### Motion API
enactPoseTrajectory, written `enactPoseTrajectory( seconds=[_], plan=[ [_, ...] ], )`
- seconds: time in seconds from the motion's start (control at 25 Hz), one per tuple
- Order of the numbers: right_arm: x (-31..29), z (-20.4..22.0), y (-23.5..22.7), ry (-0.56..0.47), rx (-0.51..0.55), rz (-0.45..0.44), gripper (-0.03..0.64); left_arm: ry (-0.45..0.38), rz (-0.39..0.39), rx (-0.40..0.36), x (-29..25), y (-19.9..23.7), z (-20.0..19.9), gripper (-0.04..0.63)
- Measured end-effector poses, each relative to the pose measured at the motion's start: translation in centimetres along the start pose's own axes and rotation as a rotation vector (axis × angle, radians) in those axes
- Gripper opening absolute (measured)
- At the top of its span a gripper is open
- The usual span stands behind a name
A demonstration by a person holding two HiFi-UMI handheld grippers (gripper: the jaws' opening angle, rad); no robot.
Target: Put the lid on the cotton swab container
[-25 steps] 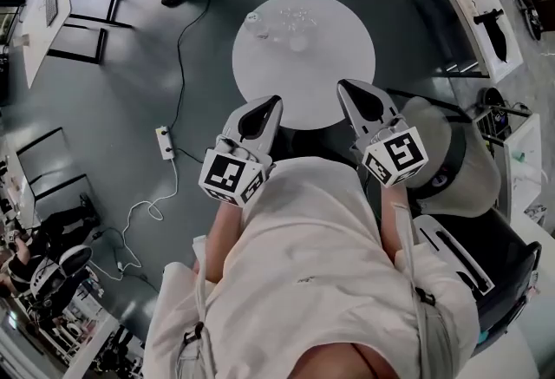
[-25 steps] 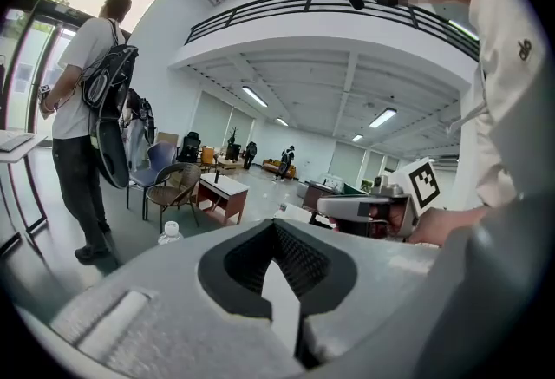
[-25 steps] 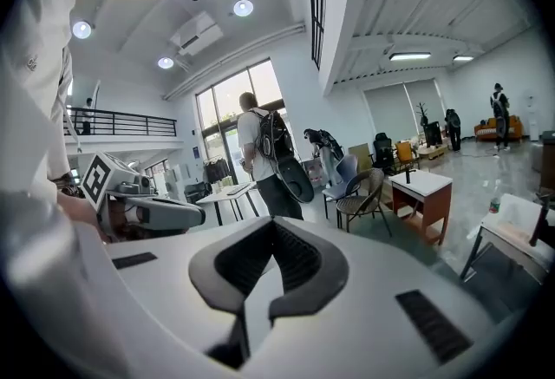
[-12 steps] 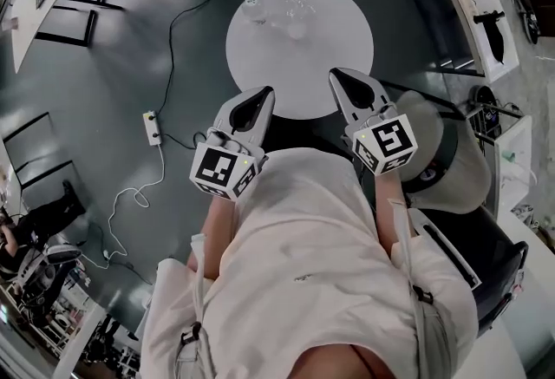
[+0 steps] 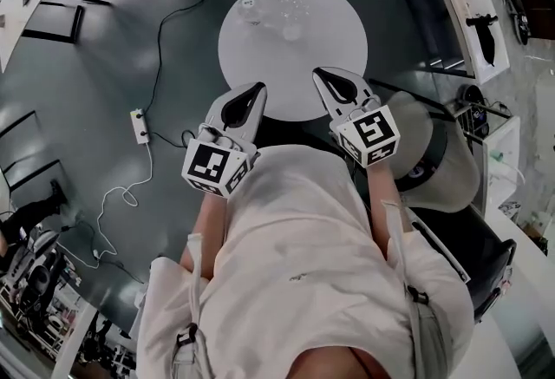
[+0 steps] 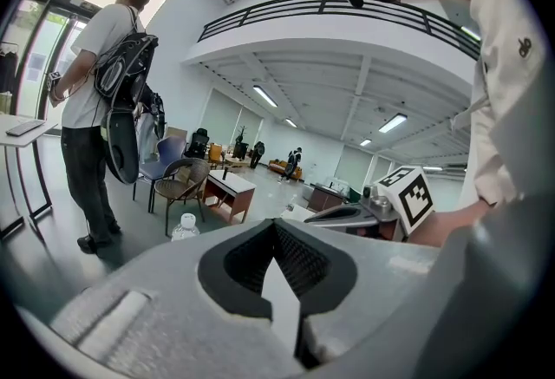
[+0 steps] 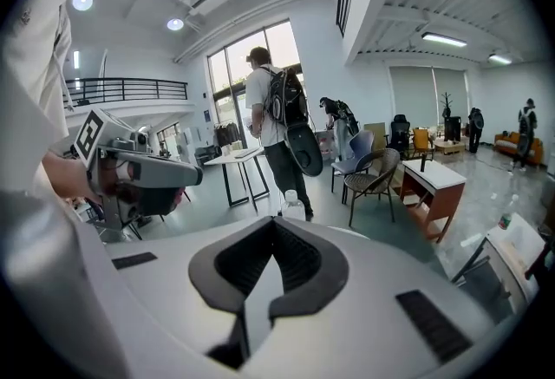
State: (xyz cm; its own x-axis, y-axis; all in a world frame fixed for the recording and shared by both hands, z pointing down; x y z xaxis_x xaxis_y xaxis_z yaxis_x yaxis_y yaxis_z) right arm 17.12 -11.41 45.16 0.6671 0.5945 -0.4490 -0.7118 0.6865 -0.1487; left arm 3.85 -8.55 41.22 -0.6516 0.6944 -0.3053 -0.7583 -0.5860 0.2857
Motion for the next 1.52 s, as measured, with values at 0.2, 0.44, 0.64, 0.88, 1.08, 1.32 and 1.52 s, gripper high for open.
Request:
enactPoseTrajectory(
  seconds=[0.2, 0.44, 0.64, 0.88, 1.08, 1.32, 1.52],
  plan=[
    [-3.2, 1.3, -1.6, 0.071, 0.036, 0.007, 0.006, 0.012, -0.001, 0.003, -0.3, 1.8, -0.6, 0.009],
    [-7.3, 2.8, -3.4, 0.12, 0.051, 0.002, 0.007, 0.035, 0.0, 0.031, -0.6, 4.1, -0.3, 0.009],
    [-10.9, 4.5, -5.7, 0.168, 0.059, 0.022, 0.008, 0.068, -0.001, 0.047, -1.0, 5.8, 0.2, 0.009],
    [-14.6, 7.9, -7.6, 0.284, 0.071, 0.016, 0.008, 0.102, -0.005, 0.047, -1.2, 7.2, 0.8, 0.009],
    [-17.1, 9.1, -9.0, 0.329, 0.062, 0.029, 0.008, 0.117, 0.003, 0.042, -1.7, 7.9, 1.1, 0.009],
    [-19.2, 10.7, -9.1, 0.397, 0.075, 0.012, 0.008, 0.164, 0.003, -0.032, -1.6, 8.4, 1.3, 0.009],
    [-20.7, 11.5, -9.1, 0.437, 0.088, -0.001, 0.008, 0.162, 0.01, -0.009, -1.9, 9.5, 1.3, 0.009]
  ],
)
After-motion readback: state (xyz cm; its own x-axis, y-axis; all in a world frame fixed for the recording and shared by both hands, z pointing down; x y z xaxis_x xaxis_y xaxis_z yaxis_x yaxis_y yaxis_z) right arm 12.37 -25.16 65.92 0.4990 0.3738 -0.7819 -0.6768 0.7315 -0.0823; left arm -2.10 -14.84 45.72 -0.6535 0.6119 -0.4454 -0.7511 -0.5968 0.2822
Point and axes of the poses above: the fingertips, and each gripper's own axes: x backward along the fingers, y to its left, z out of its underside, the point moved 3 cm from there along x, backward along the fingers, and after that the axes turned 1 degree about z, right-handed, at the moved point
